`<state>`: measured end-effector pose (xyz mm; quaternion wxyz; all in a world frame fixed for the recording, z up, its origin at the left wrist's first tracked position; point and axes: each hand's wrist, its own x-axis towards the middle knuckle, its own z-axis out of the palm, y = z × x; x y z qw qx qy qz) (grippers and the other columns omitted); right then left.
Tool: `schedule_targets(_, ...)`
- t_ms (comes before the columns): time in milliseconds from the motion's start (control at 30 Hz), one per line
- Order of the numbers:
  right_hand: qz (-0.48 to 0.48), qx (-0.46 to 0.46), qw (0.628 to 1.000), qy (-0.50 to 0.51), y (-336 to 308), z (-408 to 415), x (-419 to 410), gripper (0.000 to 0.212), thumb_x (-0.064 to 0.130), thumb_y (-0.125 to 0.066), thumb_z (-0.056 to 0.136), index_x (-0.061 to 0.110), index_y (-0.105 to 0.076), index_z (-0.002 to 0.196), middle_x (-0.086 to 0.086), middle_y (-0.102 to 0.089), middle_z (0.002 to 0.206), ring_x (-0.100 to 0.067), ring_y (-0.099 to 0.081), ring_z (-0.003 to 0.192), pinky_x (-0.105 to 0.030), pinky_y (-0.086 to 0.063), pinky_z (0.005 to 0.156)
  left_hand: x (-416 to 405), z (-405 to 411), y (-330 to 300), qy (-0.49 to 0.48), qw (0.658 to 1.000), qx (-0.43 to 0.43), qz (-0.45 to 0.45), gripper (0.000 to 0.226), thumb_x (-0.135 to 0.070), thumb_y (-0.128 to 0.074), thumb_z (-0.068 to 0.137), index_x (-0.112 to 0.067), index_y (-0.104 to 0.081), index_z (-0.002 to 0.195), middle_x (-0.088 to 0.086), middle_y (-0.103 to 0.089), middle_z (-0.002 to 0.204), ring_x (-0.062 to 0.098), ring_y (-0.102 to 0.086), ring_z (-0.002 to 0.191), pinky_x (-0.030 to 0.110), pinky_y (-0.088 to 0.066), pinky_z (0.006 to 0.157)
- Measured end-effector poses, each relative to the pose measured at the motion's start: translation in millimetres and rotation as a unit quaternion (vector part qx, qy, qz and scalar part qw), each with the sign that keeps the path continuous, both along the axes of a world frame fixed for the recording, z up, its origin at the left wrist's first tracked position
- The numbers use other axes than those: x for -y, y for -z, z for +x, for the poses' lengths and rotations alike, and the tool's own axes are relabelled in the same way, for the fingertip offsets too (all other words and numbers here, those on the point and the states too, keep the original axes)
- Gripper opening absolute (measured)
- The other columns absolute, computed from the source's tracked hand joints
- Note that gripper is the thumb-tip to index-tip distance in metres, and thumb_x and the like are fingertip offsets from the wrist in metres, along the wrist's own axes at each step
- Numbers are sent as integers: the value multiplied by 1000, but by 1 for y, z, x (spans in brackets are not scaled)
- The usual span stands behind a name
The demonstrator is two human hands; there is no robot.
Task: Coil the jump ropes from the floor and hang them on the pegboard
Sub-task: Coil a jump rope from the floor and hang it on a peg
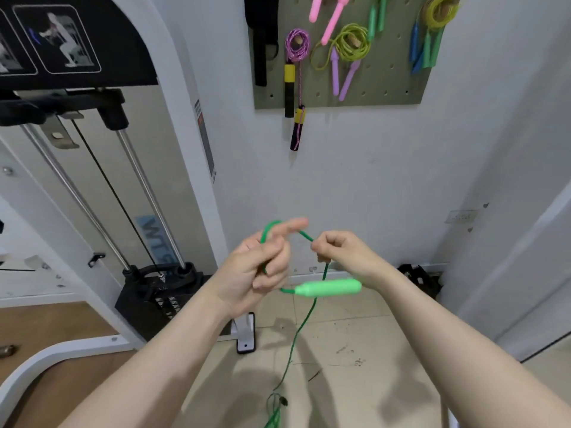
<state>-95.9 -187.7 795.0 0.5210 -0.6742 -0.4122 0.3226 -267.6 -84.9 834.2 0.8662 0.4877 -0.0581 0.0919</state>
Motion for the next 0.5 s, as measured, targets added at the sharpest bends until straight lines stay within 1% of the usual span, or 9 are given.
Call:
schedule_targets(100, -81, 33, 995, -49, 35, -6, 4, 27, 32, -65, 76, 11, -49, 70, -8, -44, 66, -11, -44, 62, -27, -33, 64, -8, -8, -13, -129, 990, 34, -49, 43, -13, -59, 78, -34, -64, 114, -5, -61, 67, 0, -34, 29, 12, -21, 34)
schedule_targets(167, -107, 16, 993, -53, 53, -11, 10, 26, 22, -59, 89, 14, -45, 68, -1, -45, 61, -10, -46, 58, -26, -37, 66, -16, -13, -15, -215, 976, 4, -33, 56, 1, -41, 82, -36, -55, 121, -2, -68, 80, 3, -39, 32, 13, -27, 35)
schedule_targets(200, -106, 12, 993, -49, 56, -15, 13, 28, 18, -52, 94, 15, -45, 67, 2, -43, 59, -10, -43, 56, -25, -38, 63, -21, -15, -12, -238, 971, -10, -28, 64, 9, -35, 83, -36, -50, 125, 0, -71, 89, 6, -49, 39, 14, -36, 39)
schedule_targets(267, -123, 82, 987, -58, 46, -21, 15, 30, 21, -42, 99, 18, -49, 70, 5, -39, 59, -11, -38, 56, -25, -35, 58, -31, -18, 0, -258, 965, -30, -45, 75, 19, -27, 85, -37, -43, 132, 6, -70, 109, 17, -69, 73, 22, -56, 62)
schedule_targets(300, -155, 164, 971, -83, 37, -24, 14, 29, 24, -41, 99, 19, -53, 73, 5, -40, 61, -12, -39, 59, -26, -34, 59, -33, -19, 6, -267, 961, -39, -57, 78, 21, -25, 86, -37, -39, 136, 9, -66, 118, 24, -69, 94, 26, -57, 76)
schedule_targets(333, -199, 246, 939, -131, 26, -29, 13, 27, 26, -40, 99, 19, -56, 78, 3, -43, 65, -13, -41, 63, -28, -32, 62, -35, -18, 10, -281, 956, -57, -57, 79, 21, -25, 87, -37, -33, 140, 10, -62, 124, 27, -63, 108, 28, -54, 87)
schedule_targets(367, -243, 305, 902, -187, 15, -35, 13, 27, 28, -40, 98, 18, -59, 82, 2, -46, 68, -14, -43, 67, -28, -32, 65, -36, -16, 15, -294, 952, -81, -32, 79, 21, -25, 88, -37, -28, 142, 10, -57, 130, 26, -57, 117, 29, -48, 96)
schedule_targets(433, -287, 344, 849, -281, -9, -52, 12, 28, 31, -42, 97, 14, -63, 88, -3, -54, 76, -17, -48, 72, -30, -37, 69, -33, -11, 24, -294, 942, -132, 95, 76, 16, -29, 93, -41, -17, 142, 5, -53, 134, 20, -52, 122, 27, -39, 103)
schedule_targets(500, -265, 361, 833, -324, -37, -67, 14, 27, 28, -48, 95, 8, -66, 93, -3, -56, 74, -12, -51, 69, -28, -39, 64, -20, -6, 32, -225, 933, -169, 223, 65, -1, -35, 97, -44, -9, 137, -1, -56, 129, 15, -62, 108, 22, -44, 92)
